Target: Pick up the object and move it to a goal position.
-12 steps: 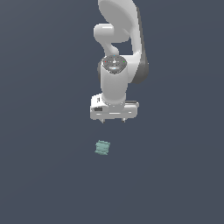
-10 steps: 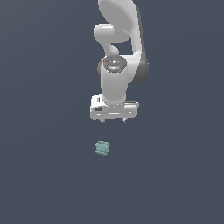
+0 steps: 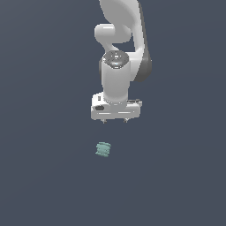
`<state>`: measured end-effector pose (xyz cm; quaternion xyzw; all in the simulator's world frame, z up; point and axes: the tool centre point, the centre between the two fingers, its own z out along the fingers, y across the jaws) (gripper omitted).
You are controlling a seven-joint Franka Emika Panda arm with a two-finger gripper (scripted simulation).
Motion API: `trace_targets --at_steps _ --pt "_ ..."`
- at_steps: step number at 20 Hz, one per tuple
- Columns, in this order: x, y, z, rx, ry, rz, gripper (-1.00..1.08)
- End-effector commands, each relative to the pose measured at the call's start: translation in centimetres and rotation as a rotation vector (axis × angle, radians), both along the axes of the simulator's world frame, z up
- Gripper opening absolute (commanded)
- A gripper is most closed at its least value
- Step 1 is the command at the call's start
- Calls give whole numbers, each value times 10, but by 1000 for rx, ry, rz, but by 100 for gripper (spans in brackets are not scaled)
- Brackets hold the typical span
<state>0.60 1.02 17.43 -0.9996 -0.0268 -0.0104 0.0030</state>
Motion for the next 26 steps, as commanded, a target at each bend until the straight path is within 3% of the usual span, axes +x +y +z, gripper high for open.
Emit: trace_targets --at_steps 1,13,26 --pt "0 0 0 0 0 1 100" --pt "8 -4 -7 -8 4 121 100" --pt "30 -16 -26 -22 12 436 100"
